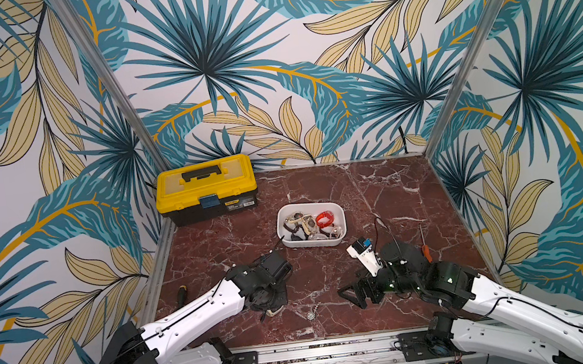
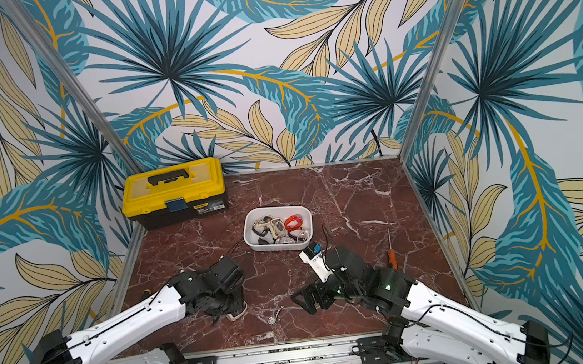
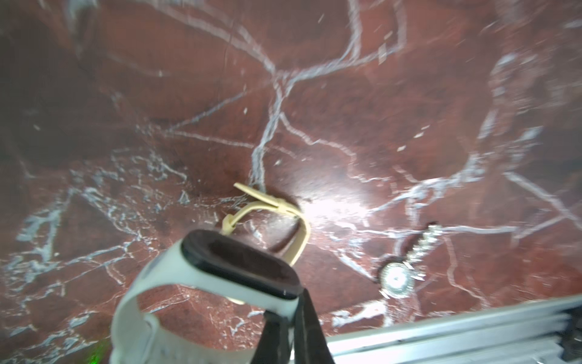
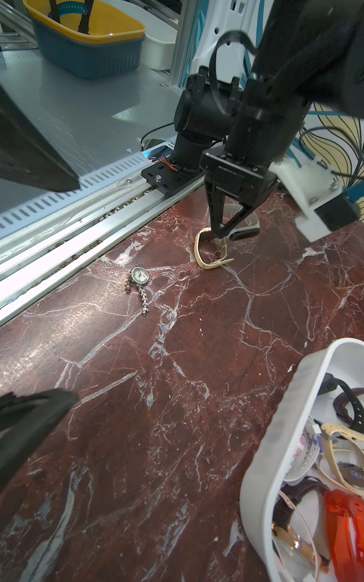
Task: Put the watch into the storage box
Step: Place the watch in the storage box.
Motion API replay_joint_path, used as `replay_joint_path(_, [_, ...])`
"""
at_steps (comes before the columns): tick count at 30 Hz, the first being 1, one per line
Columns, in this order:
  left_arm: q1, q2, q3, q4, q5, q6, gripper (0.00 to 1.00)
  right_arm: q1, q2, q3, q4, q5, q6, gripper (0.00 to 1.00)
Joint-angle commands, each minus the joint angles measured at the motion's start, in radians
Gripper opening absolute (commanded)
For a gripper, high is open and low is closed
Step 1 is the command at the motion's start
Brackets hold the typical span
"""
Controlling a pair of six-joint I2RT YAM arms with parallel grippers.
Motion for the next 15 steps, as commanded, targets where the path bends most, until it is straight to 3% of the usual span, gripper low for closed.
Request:
replay_joint_path(1, [0.005,-0.021,0.103,-0.046,-0.032,0.027,0.04,0.005,0.003,0.007,0.016,0.011,-0.015,1.0])
replay_joint_path(6, [0.032,0.047,0.23,0.093,-0.004,0.102,0.03,0.006,-0.018,0.004,0.026,0.025,-0.015,1.0])
replay_joint_path(15, [0.114,0.48,0.677,0.156,0.122,0.261,0.0,0.006,-0.089,-0.009,-0.02,0.091,-0.005,1.0])
